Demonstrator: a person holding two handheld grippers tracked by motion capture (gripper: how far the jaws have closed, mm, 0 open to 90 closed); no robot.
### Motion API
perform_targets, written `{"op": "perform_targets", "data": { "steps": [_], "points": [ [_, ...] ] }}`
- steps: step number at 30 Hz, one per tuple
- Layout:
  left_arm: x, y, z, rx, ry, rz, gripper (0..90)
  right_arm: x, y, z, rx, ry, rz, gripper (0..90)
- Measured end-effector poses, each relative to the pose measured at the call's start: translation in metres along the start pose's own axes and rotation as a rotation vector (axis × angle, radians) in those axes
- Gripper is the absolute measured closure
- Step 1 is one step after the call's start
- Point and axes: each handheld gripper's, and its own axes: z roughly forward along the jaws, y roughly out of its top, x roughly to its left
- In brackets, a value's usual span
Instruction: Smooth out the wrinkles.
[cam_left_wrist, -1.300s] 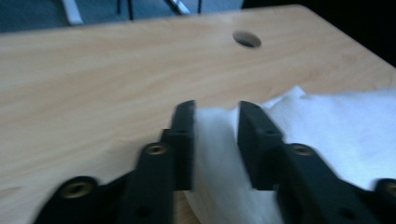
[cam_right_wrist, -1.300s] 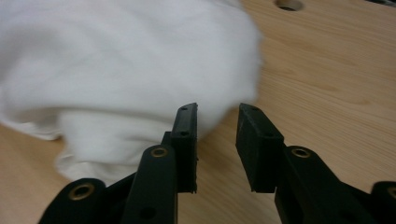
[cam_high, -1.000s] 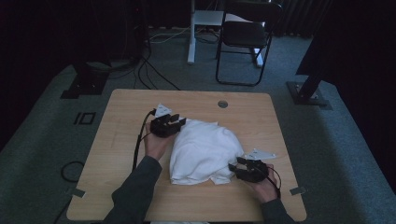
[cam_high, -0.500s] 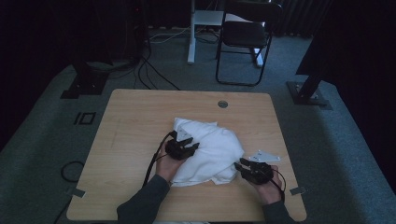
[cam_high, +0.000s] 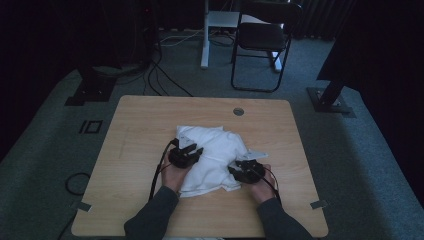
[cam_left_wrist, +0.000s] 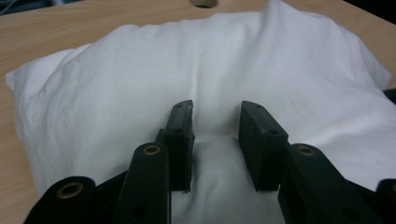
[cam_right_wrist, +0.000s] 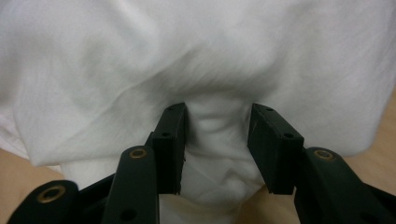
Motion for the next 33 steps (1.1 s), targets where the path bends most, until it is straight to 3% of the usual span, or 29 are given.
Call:
{"op": "perform_targets", "data": {
  "steps": [5,9,11,14,16,19,23,26,33],
  "points": [
    [0.025,0.011,0.010,0.008,0.063,-0.030,65.7,0.001,0.020,0.023,-0.012,0.011,0.010,55.4],
    [0.044,0.016,0.016,0.005,0.094,-0.085,65.7,-0.002,0.036,0.040,-0.020,0.015,0.008,54.2],
    [0.049,0.018,0.017,0.001,0.094,-0.110,64.0,-0.005,0.042,0.047,-0.019,-0.001,0.017,53.0],
    [0.051,0.021,0.010,-0.040,0.054,-0.124,54.1,-0.012,0.048,0.049,-0.016,-0.018,0.045,49.2],
    [0.050,0.024,-0.005,-0.094,0.047,-0.137,49.3,-0.015,0.048,0.037,-0.047,-0.014,0.067,45.8],
    [0.051,0.026,-0.034,-0.154,0.015,-0.152,46.6,-0.017,0.039,0.005,-0.134,-0.018,0.063,41.2],
    [0.050,0.020,-0.067,-0.167,-0.005,-0.124,45.7,-0.027,0.011,-0.036,-0.184,-0.061,0.081,40.4],
    [0.048,0.010,-0.086,-0.172,-0.012,-0.093,45.0,-0.038,-0.014,-0.060,-0.183,-0.109,0.092,39.7],
    [0.043,-0.005,-0.107,-0.170,-0.014,-0.062,44.4,-0.062,-0.053,-0.096,-0.192,-0.180,0.176,38.1]
  ]
}}
